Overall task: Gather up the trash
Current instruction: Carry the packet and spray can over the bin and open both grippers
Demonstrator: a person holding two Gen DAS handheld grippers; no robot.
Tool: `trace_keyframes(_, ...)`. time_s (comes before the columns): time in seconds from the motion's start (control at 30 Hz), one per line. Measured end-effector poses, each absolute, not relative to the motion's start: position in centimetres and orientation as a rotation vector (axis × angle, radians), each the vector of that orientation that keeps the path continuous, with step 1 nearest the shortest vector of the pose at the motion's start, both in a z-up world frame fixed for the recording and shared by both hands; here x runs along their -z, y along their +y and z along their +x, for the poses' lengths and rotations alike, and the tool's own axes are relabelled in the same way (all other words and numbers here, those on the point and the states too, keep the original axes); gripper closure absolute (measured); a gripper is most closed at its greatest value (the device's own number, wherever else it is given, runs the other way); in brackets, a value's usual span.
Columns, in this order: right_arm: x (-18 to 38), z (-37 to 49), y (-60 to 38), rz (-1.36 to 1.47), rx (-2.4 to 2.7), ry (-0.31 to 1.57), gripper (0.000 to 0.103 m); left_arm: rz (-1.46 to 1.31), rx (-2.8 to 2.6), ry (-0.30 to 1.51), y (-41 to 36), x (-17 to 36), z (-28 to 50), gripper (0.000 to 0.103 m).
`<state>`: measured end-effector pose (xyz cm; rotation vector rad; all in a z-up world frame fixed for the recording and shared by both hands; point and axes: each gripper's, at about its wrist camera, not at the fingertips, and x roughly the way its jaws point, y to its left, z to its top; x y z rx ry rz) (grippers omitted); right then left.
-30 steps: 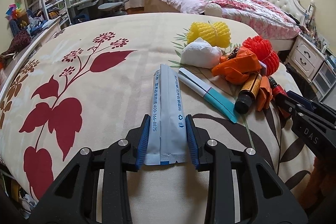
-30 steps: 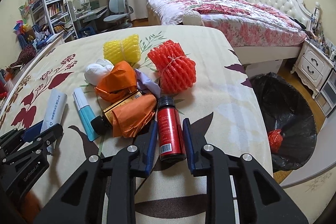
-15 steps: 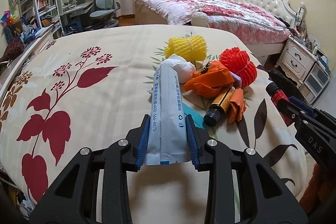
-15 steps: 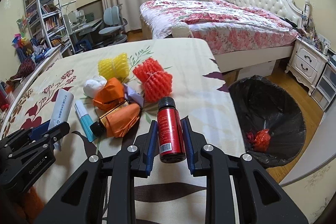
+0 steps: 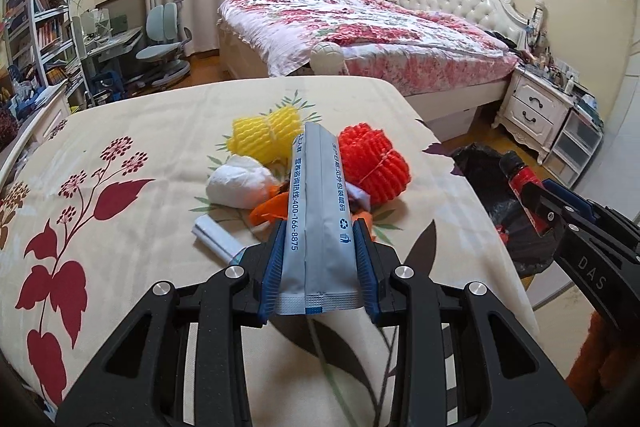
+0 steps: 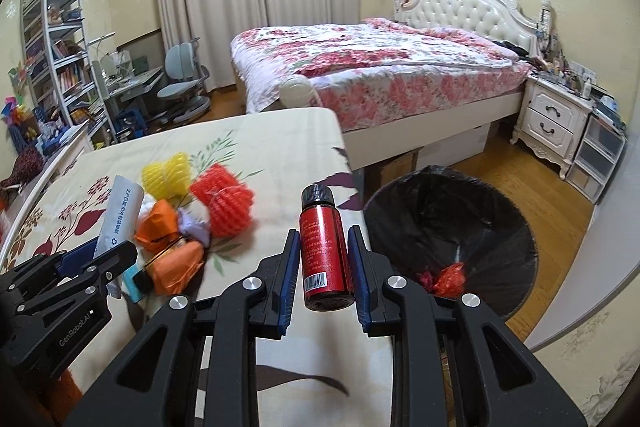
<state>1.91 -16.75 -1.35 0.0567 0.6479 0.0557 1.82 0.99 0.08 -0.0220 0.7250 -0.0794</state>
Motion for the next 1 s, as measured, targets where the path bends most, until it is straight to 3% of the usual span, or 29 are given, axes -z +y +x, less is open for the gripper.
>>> trace_keyframes(1.0,5.6,7.8,-28.9,0.186,0.252,0.675,0.078,0.159,0.278,0.719,-14.5,1.7,10.6,0.07)
